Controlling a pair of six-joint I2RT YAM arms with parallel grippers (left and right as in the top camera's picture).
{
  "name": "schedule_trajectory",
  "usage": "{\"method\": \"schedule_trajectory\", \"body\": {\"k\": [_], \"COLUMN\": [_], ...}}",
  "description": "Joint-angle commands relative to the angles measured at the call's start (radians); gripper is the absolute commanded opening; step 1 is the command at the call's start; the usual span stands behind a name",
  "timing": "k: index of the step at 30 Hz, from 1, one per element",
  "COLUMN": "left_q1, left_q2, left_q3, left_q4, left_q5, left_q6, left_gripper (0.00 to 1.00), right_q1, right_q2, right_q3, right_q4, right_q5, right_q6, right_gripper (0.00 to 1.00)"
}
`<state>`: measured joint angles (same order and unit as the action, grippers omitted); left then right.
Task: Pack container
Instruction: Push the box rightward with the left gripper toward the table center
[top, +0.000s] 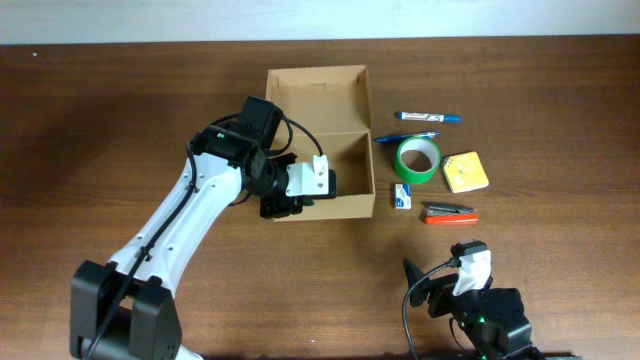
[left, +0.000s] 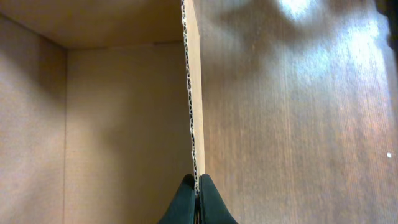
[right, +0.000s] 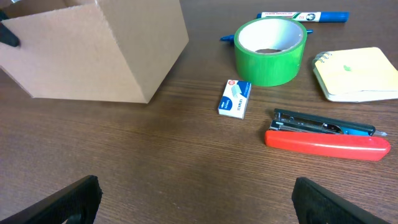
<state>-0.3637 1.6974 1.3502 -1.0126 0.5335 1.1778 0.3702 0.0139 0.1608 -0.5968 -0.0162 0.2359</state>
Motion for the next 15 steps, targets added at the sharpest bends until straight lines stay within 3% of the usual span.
{"method": "schedule_trajectory", "body": {"k": [1, 6, 10, 11, 12, 15], "left_q1": [0.003, 0.003, 0.003, 0.003, 0.003, 0.003], "left_q2": [0.024, 0.049, 0.053, 0.053, 0.053, 0.053], "left_q3": [0.023, 0.023, 0.023, 0.023, 0.023, 0.023], "left_q4": [-0.008, -0.014, -0.014, -0.014, -0.014, -0.014], "left_q5": [0.001, 0.001, 0.000, 0.000, 0.000, 0.001], "left_q6": [0.047, 0.046, 0.046, 0.045, 0.041, -0.001], "left_gripper": [0.02, 0.03, 0.38, 0.58, 0.71, 0.74], "right_q1": [0.009, 0.009, 0.009, 0.009, 0.009, 0.009], "right_q2": [-0.011, -0.011, -0.011, -0.011, -0.011, -0.011], "right_q3": [-0.007, -0.007, -0.007, -0.007, -0.007, -0.007], "right_q4": [0.003, 0.003, 0.003, 0.003, 0.003, 0.003], "right_q5": [0.002, 0.002, 0.002, 0.002, 0.002, 0.002], "right_q6": [0.001, 0.001, 0.001, 0.001, 0.001, 0.001], "right_gripper": [0.99, 0.99, 0.99, 0.99, 0.99, 0.99]}}
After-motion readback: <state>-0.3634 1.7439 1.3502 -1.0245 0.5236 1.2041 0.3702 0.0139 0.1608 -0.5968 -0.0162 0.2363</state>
